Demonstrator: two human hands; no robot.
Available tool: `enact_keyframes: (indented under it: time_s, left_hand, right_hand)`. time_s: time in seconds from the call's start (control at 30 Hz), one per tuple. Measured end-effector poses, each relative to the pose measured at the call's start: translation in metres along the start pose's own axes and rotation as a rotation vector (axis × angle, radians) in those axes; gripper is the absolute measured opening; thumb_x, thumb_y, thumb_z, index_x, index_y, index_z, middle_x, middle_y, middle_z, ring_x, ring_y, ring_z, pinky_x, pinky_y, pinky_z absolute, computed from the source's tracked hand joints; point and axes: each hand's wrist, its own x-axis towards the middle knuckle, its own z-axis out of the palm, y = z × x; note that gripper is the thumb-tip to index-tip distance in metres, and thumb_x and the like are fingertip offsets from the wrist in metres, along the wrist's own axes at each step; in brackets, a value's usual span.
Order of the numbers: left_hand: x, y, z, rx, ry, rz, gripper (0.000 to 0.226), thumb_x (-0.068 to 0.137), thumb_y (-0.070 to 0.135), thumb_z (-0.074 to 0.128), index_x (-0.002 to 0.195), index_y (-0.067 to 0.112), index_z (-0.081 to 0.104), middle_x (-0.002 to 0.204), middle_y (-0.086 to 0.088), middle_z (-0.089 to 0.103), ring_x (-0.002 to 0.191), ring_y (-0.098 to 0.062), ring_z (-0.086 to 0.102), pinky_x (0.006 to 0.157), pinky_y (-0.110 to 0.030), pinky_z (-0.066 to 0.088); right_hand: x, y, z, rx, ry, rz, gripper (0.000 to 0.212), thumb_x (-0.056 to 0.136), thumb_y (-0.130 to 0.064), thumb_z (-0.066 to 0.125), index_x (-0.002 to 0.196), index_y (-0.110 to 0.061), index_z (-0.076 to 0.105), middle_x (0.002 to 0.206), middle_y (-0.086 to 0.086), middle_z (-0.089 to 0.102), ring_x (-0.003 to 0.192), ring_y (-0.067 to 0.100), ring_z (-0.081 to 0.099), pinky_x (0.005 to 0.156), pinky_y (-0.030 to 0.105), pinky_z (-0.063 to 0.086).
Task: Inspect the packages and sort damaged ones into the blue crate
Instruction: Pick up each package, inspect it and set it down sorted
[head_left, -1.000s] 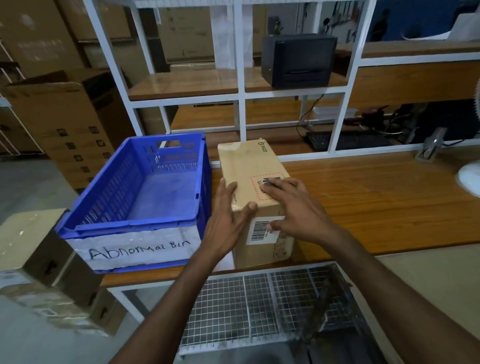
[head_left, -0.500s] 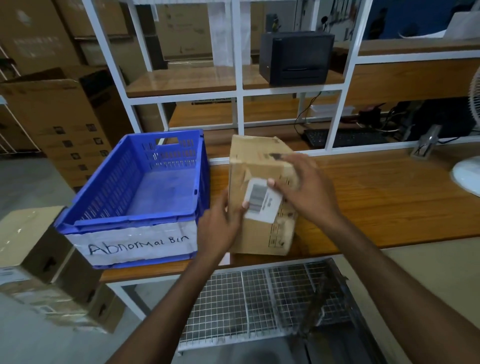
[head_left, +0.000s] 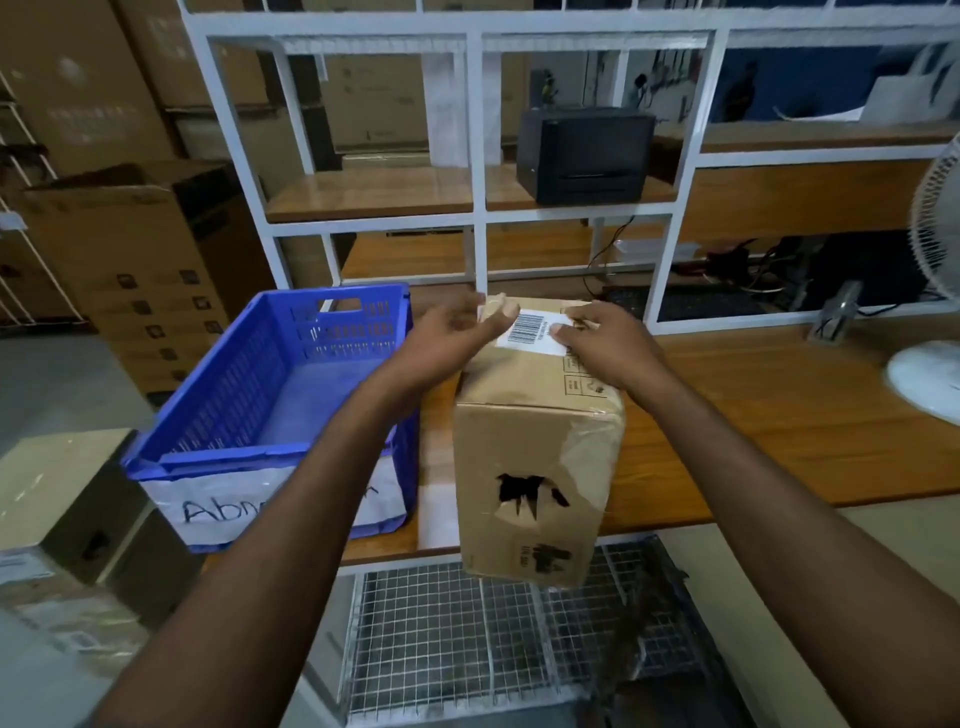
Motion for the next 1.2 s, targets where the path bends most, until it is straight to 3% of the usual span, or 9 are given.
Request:
enact_keyframes:
  time_s: [0.17, 0.33, 0.43, 0.5, 0.63, 0.73, 0.87, 1.03, 1.2]
  left_hand:
    - [-0.032, -0.029, -0.007, -0.021, -0.321, 0.107, 0.070, 0.081, 0.049, 0.082, 0.143, 0.050, 0.051, 0.157, 0.017, 0.039, 0.135, -0.002, 0.047, 0.107, -0.028, 0.048]
    - [-0.026, -0.038, -0.004, 0.144, 0.052, 0.282, 0.043, 0.082, 0.041, 0.082, 0.122, 0.031, 0.070, 0.146, 0.011, 0.056, 0.129, 0.000, 0.051, 0.107, -0.029, 0.048]
    - [-0.021, -0.046, 0.006, 0.336, 0.298, 0.250, 0.036, 0.088, 0.043, 0.077, 0.120, 0.029, 0.068, 0.141, 0.005, 0.056, 0.123, -0.009, 0.050, 0.091, -0.033, 0.048]
    - [-0.025, -0.051, 0.021, 0.331, 0.459, 0.237, 0.040, 0.093, 0.044, 0.072, 0.127, 0.025, 0.064, 0.141, 0.004, 0.049, 0.118, -0.003, 0.043, 0.086, -0.030, 0.046]
    - [-0.046, -0.061, 0.060, 0.154, 0.691, 0.215, 0.073, 0.097, 0.051, 0.065, 0.154, 0.019, 0.033, 0.157, -0.003, 0.029, 0.128, 0.004, 0.033, 0.098, -0.028, 0.044]
    - [-0.068, -0.075, 0.108, 0.111, 0.539, 0.097, 0.119, 0.087, 0.071, 0.062, 0.163, 0.023, -0.016, 0.171, 0.011, -0.019, 0.153, 0.002, -0.007, 0.121, -0.034, 0.019]
    - [-0.074, -0.096, 0.155, 0.229, 0.428, 0.089, 0.129, 0.085, 0.075, 0.062, 0.158, 0.020, -0.030, 0.163, 0.006, -0.041, 0.154, -0.012, -0.029, 0.126, -0.042, 0.006]
    - [-0.069, -0.091, 0.176, 0.291, 0.467, 0.154, 0.109, 0.099, 0.053, 0.058, 0.160, 0.013, -0.023, 0.165, -0.006, -0.037, 0.156, -0.018, -0.018, 0.121, -0.050, 0.035]
    - [-0.065, -0.082, 0.176, 0.232, 0.464, 0.072, 0.109, 0.099, 0.046, 0.060, 0.159, 0.021, -0.027, 0.163, 0.000, -0.041, 0.151, -0.033, 0.032, 0.087, -0.041, 0.058]
  right_hand:
    - [0.003, 0.001, 0.012, 0.137, 0.070, 0.042, 0.048, 0.090, -0.049, 0.071, 0.133, -0.027, 0.069, 0.143, -0.007, 0.060, 0.118, 0.018, 0.062, 0.097, 0.040, 0.051]
    - [0.002, 0.000, 0.025, 0.350, 0.203, 0.128, 0.023, 0.082, -0.035, 0.074, 0.105, -0.031, 0.074, 0.126, -0.004, 0.066, 0.081, 0.012, 0.074, 0.072, 0.041, 0.064]
    - [-0.006, 0.003, 0.040, 0.350, 0.200, 0.089, 0.040, 0.077, -0.050, 0.068, 0.113, -0.033, 0.075, 0.143, -0.007, 0.054, 0.118, 0.017, 0.062, 0.094, 0.046, 0.058]
    - [-0.018, 0.002, 0.048, 0.299, 0.203, 0.022, 0.044, 0.092, -0.052, 0.061, 0.130, -0.032, 0.070, 0.158, -0.002, 0.041, 0.141, 0.023, 0.039, 0.109, 0.041, 0.043]
    - [-0.045, 0.007, 0.057, 0.232, 0.167, -0.130, 0.064, 0.104, -0.067, 0.023, 0.153, -0.035, 0.048, 0.171, -0.006, 0.018, 0.153, 0.023, 0.014, 0.114, 0.042, 0.025]
    - [-0.041, 0.027, 0.067, 0.403, 0.149, -0.148, 0.069, 0.100, -0.072, 0.014, 0.160, -0.044, 0.032, 0.172, -0.011, 0.014, 0.157, 0.017, 0.009, 0.126, 0.048, 0.010]
    - [-0.021, 0.056, 0.074, 0.538, 0.185, -0.058, 0.083, 0.091, -0.087, 0.018, 0.162, -0.045, 0.022, 0.170, -0.006, 0.024, 0.156, 0.019, 0.020, 0.125, 0.059, 0.021]
    - [0.009, 0.071, 0.061, 0.519, 0.054, 0.030, 0.105, 0.080, -0.090, 0.033, 0.166, -0.037, 0.004, 0.174, -0.003, 0.009, 0.159, 0.023, 0.008, 0.126, 0.059, 0.011]
    - [0.022, 0.079, 0.061, 0.654, -0.175, 0.047, 0.116, 0.075, -0.087, 0.052, 0.165, -0.039, -0.005, 0.173, -0.003, 0.013, 0.156, 0.024, 0.021, 0.121, 0.054, 0.022]
